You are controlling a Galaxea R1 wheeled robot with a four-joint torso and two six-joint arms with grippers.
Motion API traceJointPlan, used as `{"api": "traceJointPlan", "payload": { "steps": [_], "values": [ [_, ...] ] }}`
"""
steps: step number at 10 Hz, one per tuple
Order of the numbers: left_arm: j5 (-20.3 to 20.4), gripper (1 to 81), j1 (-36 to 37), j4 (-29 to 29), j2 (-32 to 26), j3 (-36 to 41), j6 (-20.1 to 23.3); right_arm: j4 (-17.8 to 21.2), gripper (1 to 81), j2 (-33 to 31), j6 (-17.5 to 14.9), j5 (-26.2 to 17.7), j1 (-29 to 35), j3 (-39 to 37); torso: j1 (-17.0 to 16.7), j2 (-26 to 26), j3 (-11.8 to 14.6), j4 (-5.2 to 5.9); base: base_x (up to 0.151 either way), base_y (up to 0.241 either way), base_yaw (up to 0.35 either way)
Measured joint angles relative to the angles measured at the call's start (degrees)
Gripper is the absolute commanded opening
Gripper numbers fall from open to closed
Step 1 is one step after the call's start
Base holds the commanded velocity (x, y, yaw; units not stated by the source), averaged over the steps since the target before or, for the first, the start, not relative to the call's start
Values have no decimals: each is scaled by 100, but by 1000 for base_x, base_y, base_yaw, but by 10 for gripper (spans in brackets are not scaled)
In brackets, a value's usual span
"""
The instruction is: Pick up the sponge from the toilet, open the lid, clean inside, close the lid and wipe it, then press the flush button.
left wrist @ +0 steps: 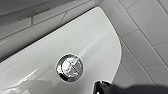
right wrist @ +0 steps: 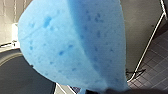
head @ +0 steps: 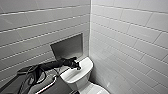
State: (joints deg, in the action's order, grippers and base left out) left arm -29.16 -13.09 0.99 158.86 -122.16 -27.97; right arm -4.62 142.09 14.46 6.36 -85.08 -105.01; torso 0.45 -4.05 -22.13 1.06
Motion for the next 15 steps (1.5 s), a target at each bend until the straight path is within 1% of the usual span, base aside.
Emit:
{"api": "traceJointPlan", "payload": {
  "steps": [2, 3, 5, 6, 8, 10, 13, 15],
  "values": [
    [2, 10, 15, -13, 234, -521, -1, 0, 10, 0, 0, 2, 2, 0, 0, 0, -19, 0, 0, 0, 0],
    [6, 10, 67, -13, 341, -725, -28, 0, 10, 9, 0, 7, 2, 0, 0, -2, -105, 0, 0, 0, 0],
    [50, 10, 124, -13, 521, -1012, -39, 0, 10, 41, 0, 7, 10, -1, 0, 0, -422, 0, 0, 0, 0],
    [69, 10, 105, -13, 542, -1080, -39, 0, 10, 44, 0, 0, 33, -1, 4, 4, -527, 0, 0, 0, 0],
    [88, 10, 150, -9, 545, -1100, -59, 0, 10, 57, 0, 46, 115, -20, 4, 4, -588, 0, 0, 0, 0],
    [80, 10, 146, -15, 603, -1179, -61, 0, 10, 90, 0, 33, 112, -26, 4, 6, -586, 0, 0, 0, 0],
    [30, 10, 127, -50, 823, -1563, -39, 0, 10, 116, -2, 27, 110, -72, 4, 4, -586, 0, 0, 0, 0],
    [-52, 10, 116, -246, 1078, -1938, -52, 0, 10, 278, -5, 28, 110, -244, -2, 2, -586, 0, 0, 0, 0]
  ]
}}
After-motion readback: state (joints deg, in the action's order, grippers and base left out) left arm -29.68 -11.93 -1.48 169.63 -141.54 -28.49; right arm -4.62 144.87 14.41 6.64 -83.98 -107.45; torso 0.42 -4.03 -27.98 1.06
